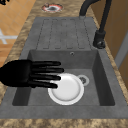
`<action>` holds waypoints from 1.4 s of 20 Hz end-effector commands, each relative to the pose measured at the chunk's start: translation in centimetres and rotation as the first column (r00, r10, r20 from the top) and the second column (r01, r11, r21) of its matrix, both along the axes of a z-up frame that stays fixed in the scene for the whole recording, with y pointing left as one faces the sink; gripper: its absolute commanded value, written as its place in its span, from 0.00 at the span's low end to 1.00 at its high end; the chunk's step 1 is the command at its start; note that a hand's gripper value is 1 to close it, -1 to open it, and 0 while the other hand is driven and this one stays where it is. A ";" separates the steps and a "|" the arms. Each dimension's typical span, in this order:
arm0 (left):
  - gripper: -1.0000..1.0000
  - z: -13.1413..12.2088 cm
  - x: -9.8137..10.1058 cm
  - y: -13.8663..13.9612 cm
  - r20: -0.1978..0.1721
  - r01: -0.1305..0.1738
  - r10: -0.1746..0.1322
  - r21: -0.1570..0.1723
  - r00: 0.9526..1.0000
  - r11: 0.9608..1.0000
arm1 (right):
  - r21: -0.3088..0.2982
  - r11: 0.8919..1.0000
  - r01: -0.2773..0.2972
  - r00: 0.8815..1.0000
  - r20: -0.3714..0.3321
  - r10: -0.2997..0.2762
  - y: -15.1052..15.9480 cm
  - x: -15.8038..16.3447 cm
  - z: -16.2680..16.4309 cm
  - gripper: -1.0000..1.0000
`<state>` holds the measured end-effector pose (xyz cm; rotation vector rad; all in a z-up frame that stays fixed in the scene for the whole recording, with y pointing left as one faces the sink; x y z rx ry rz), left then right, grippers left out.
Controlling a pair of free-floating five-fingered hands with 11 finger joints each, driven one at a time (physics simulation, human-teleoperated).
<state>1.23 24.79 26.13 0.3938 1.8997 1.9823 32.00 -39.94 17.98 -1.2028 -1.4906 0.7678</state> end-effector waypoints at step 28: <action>0.50 0.0 0.0 0.0 0.000 0.000 0.000 0.000 1.000 1.000 | 0.104 0.994 -0.017 0.995 -0.096 0.027 -16.8 -5.0 5.0 0.00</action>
